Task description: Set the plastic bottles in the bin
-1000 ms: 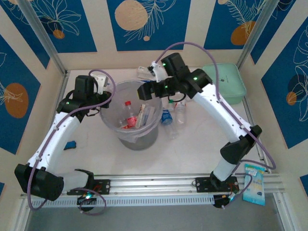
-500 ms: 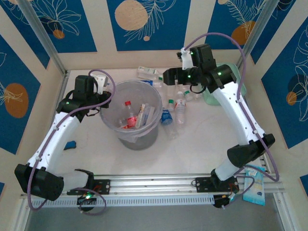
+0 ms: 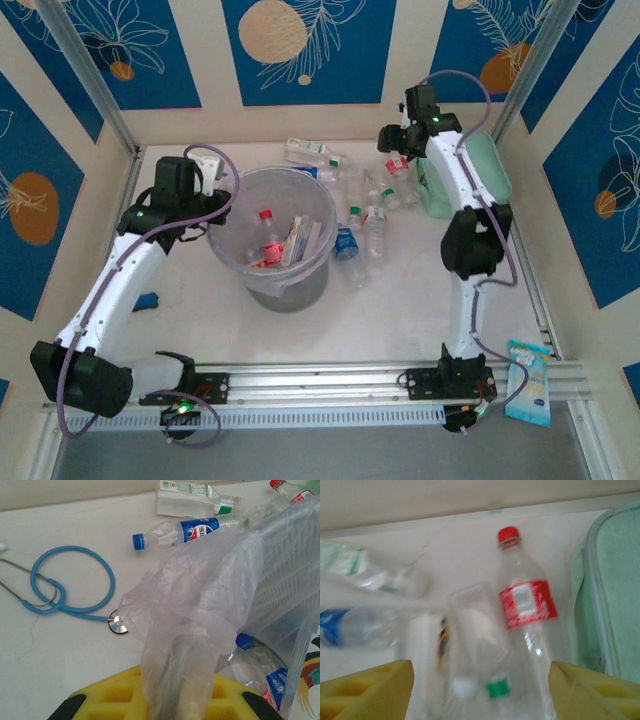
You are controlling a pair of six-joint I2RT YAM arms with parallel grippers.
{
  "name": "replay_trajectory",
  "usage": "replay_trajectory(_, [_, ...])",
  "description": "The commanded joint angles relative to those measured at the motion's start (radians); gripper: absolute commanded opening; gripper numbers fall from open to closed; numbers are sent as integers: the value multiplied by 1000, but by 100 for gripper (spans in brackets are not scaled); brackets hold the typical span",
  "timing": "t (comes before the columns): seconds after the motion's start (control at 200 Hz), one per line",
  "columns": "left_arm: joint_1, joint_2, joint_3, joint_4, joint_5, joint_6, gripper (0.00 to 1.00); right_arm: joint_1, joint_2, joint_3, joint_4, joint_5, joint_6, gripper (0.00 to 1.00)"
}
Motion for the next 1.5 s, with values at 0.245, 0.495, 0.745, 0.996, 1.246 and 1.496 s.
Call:
replay_trajectory(0.245, [18,-25,-14,-21,-49,61,0,-53,348,384,-113,26,38,57])
replay_trajectory(0.495, [18,-14,-15,-18,-39,56,0,-68,392,333,-82,-44,62,59])
replay_trajectory(0.745, [19,-9,-16,-17,-44,60,0,-69,471,406,-111,-74,86,61])
replay_trajectory(0.996, [21,-7,-15,-20,-32,58,0,-80,486,420,-137,-114,116,63])
replay_trajectory(1.246, [25,-12,-15,-16,-12,55,0,-90,478,367,-159,-204,159,70])
replay_trajectory(1.496, [25,-21,-17,-14,-31,58,0,-91,466,369,-155,-210,178,58])
